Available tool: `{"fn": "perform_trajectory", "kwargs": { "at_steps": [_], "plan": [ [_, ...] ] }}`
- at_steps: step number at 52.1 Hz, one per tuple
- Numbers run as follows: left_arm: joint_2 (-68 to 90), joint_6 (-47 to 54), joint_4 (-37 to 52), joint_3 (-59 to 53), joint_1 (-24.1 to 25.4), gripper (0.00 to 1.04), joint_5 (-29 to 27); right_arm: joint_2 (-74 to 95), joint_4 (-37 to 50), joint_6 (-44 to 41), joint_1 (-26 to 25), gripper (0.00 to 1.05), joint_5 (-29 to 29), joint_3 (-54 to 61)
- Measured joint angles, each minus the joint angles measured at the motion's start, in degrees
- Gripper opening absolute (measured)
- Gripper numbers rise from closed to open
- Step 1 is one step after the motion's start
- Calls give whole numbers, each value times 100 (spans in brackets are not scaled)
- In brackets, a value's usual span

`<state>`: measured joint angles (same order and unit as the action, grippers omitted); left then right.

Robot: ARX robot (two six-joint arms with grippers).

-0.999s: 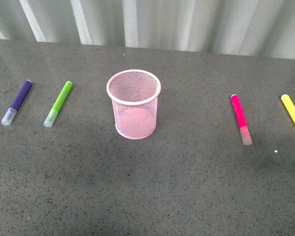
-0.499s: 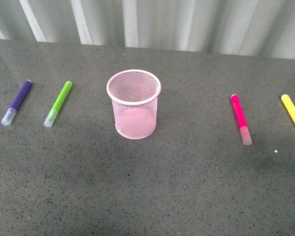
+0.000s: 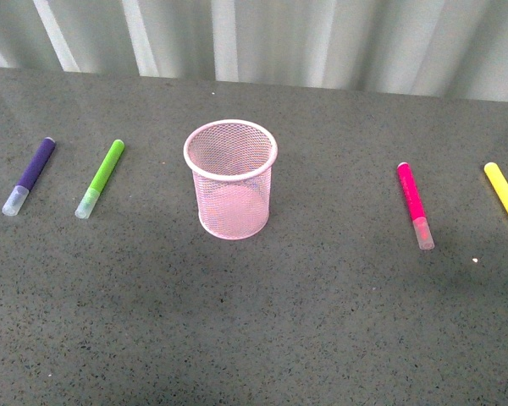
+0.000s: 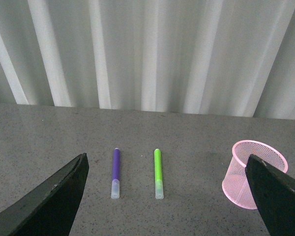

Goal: Insert purple and pink pens into pink cup

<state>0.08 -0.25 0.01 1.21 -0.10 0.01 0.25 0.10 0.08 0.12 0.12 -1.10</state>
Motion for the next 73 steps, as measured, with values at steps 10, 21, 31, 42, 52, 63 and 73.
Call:
{"fn": "perform_trajectory", "kwargs": {
  "at_steps": [10, 21, 31, 42, 52, 63, 73],
  "plan": [
    [0, 0, 0, 0, 0, 98, 0, 0, 0, 0, 0, 98, 0, 0],
    [1189, -1384, -568, 302, -190, 98, -1340, 0, 0, 0, 0, 98, 0, 0],
    [3628, -1661, 1342, 1108, 844, 98, 125, 0, -2, 0, 0, 98, 0, 0],
    [7405, -839, 2531, 3064, 1202, 98, 1388, 0, -2, 0, 0, 98, -2, 0],
    [9058, -66, 2085, 4295, 1038, 98, 1574, 0, -2, 0, 0, 98, 0, 0],
    [10089, 577, 1923, 5187, 909, 98, 1515, 0, -2, 0, 0, 98, 0, 0],
    [11062, 1110, 1775, 5740, 898, 98, 1325, 0, -2, 2, 0, 98, -2, 0]
  ]
}}
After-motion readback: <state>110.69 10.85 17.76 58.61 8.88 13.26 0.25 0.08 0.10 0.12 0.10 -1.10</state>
